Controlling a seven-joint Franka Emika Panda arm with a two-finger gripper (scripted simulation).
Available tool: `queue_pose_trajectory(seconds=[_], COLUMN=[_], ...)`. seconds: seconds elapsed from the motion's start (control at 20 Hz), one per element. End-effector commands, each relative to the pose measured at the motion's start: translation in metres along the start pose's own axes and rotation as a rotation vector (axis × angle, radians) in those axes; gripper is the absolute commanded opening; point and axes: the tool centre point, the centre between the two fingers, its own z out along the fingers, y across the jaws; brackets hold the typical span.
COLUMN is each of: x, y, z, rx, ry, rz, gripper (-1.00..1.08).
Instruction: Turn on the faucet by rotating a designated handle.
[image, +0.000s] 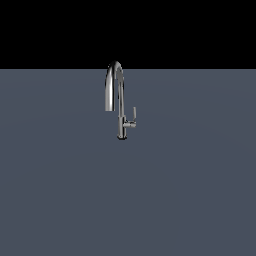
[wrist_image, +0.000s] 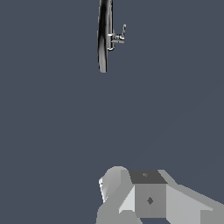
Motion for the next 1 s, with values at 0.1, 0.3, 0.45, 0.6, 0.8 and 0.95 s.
queue_pose_trajectory(seconds=[0.1,0.3,0.45,0.6,0.8,0.95], x=[0.001,0.005,0.012,0.021,0.038,0.054], y=[0.0,-0.001,-0.002,-0.003,-0.005,-0.007], z=[0.0,0.001,0.002,0.003,0.006,0.01], rx=[0.001,0.012,0.027,0.049,0.087,0.125], ry=[-0.001,-0.011,-0.024,-0.043,-0.078,-0.11], rz=[0.001,0.012,0.027,0.049,0.088,0.125], gripper=[-1.0,-1.0,-1.0,-1.0,-1.0,-1.0])
